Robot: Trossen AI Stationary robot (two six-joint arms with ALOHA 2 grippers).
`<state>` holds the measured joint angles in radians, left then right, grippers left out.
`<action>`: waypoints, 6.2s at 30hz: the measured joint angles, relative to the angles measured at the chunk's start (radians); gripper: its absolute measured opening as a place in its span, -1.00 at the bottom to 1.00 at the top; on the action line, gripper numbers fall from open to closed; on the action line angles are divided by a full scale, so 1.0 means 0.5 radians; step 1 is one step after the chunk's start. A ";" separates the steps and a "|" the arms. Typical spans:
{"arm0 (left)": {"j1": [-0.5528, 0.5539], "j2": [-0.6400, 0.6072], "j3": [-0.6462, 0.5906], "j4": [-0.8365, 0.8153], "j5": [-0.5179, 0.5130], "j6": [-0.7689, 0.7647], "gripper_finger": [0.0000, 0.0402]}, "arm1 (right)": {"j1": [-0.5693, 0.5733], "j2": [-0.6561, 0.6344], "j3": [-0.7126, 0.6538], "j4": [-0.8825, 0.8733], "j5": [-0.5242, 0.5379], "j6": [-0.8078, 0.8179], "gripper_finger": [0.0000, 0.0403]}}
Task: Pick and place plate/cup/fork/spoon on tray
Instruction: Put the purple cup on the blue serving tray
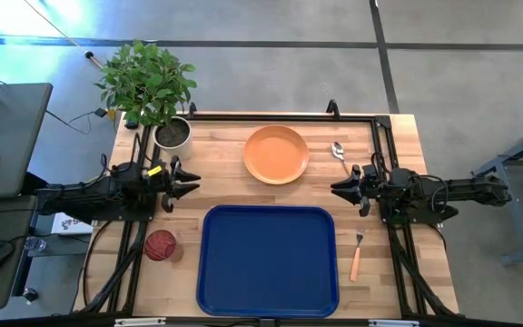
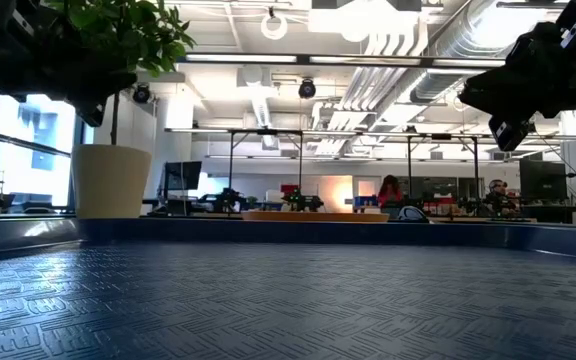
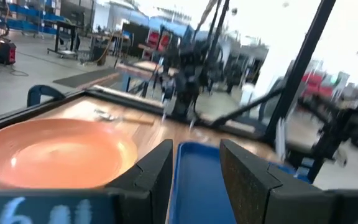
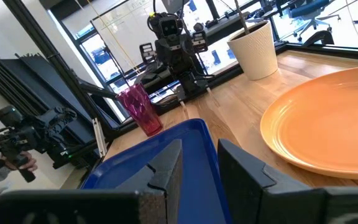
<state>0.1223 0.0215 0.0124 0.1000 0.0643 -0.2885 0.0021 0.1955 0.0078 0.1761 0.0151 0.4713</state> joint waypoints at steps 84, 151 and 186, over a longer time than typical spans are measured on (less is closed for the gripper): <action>0.000 1.279 2.528 -2.586 0.429 -0.207 -0.19 | 0.000 0.001 0.001 -0.001 0.000 0.000 -0.53; -1.383 2.542 2.619 -3.300 0.247 -0.866 -0.19 | 0.000 0.001 0.001 -0.006 0.000 0.000 -0.53; -1.424 2.812 2.388 -3.276 0.024 -0.831 -0.19 | -0.001 0.001 0.000 -0.044 0.000 0.000 -0.53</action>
<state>-0.5896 1.4273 1.2066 -1.5382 0.0765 -0.7040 0.0017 0.1959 0.0080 0.1541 0.0148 0.4715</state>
